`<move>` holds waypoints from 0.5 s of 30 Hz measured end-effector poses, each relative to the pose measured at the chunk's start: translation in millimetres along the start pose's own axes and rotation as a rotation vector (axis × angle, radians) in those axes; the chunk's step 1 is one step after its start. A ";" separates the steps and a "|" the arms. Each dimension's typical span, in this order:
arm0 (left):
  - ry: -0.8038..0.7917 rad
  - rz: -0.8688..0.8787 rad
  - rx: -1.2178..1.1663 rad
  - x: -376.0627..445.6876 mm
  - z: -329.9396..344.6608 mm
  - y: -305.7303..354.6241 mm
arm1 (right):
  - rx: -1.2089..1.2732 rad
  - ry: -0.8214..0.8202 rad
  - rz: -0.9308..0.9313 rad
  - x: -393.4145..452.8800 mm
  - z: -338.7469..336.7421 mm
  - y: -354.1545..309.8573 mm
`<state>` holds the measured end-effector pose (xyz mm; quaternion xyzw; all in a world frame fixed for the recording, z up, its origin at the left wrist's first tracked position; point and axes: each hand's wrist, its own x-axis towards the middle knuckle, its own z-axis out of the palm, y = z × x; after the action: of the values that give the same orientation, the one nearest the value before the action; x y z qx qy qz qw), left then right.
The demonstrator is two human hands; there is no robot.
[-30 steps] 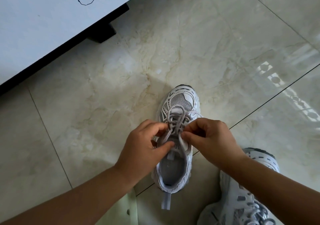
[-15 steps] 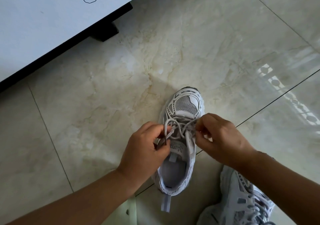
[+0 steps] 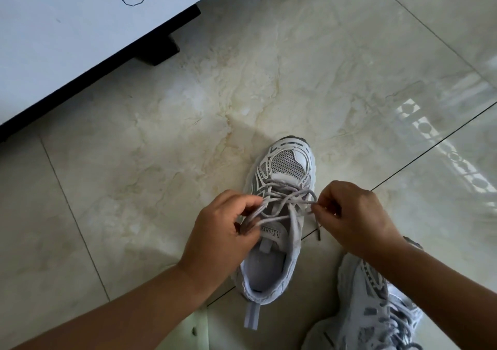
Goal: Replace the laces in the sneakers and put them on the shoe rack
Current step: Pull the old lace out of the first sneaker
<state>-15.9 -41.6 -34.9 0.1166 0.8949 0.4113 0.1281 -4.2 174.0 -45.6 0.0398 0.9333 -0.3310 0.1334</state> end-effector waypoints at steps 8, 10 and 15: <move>0.004 0.010 0.024 1.3 0.1 0.5 | 0.724 -0.194 0.424 -13.6 11.8 -23.9; 0.001 0.017 0.026 1.3 0.4 0.8 | 0.766 -0.212 0.464 -14.9 12.7 -25.6; -0.007 0.016 0.030 0.9 -0.1 1.4 | 0.565 -0.123 0.280 -14.9 12.1 -25.0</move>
<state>-16.6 -40.5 -33.9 0.1271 0.8995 0.3986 0.1264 8.7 147.2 -35.4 0.1833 0.7801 -0.5573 0.2174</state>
